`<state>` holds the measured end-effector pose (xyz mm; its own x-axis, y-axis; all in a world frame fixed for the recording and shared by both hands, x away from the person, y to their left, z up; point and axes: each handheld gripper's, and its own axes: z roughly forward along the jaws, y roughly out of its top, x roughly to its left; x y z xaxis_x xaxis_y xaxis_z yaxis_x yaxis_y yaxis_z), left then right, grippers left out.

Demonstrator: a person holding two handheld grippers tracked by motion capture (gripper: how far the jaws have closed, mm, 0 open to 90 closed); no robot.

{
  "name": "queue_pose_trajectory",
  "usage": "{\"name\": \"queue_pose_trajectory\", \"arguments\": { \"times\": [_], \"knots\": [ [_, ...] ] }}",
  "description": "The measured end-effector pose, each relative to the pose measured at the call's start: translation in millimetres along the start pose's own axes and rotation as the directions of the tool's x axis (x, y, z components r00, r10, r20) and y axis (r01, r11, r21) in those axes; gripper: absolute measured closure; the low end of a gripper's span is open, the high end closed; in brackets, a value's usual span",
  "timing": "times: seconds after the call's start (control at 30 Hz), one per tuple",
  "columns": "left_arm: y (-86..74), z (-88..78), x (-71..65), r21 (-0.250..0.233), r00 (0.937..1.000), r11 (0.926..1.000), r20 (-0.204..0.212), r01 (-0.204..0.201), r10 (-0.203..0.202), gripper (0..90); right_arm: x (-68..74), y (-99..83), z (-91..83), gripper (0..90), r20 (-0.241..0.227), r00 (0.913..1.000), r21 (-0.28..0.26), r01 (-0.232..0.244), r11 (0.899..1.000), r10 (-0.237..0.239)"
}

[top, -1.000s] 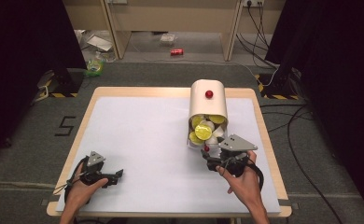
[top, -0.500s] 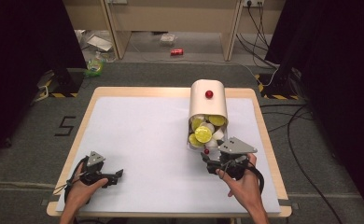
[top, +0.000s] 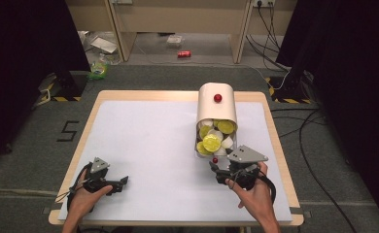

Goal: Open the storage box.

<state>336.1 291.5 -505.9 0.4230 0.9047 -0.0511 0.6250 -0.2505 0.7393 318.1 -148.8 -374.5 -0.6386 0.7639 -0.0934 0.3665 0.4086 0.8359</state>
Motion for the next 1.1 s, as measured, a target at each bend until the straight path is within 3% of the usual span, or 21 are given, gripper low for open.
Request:
{"name": "queue_pose_trajectory", "arguments": {
  "times": [0.4, 0.57, 0.8, 1.1],
  "knots": [
    [0.1, 0.1, -0.1, 0.001, 1.0, 1.0, -0.001, -0.001, 0.001, 3.5, 1.0, -1.3, -1.6, 32.5, -0.014, 0.9998, 0.006, -0.011, 1.0, 0.011],
    [0.2, 0.1, 0.0, 0.002, 1.0, 1.0, 0.001, 0.001, -0.001, 3.4, -1.1, -0.8, -1.7, 31.2, 0.003, 0.9994, -0.03, -0.033, 0.999, 0.033],
    [0.5, 0.8, -1.0, 0.008, 0.9999, 0.9999, -0.006, -0.009, 0.009, 2.8, -6.4, 1.3, -2.6, 28.3, 0.025, 0.9976, -0.122, -0.061, 0.991, 0.065],
    [0.5, 0.8, -0.9, 0.008, 0.9999, 0.9999, -0.005, -0.009, 0.009, 2.7, -10.7, 3.4, 1.9, 24.3, 0.051, 0.9969, -0.139, -0.052, 0.989, 0.06]
  ]
}}
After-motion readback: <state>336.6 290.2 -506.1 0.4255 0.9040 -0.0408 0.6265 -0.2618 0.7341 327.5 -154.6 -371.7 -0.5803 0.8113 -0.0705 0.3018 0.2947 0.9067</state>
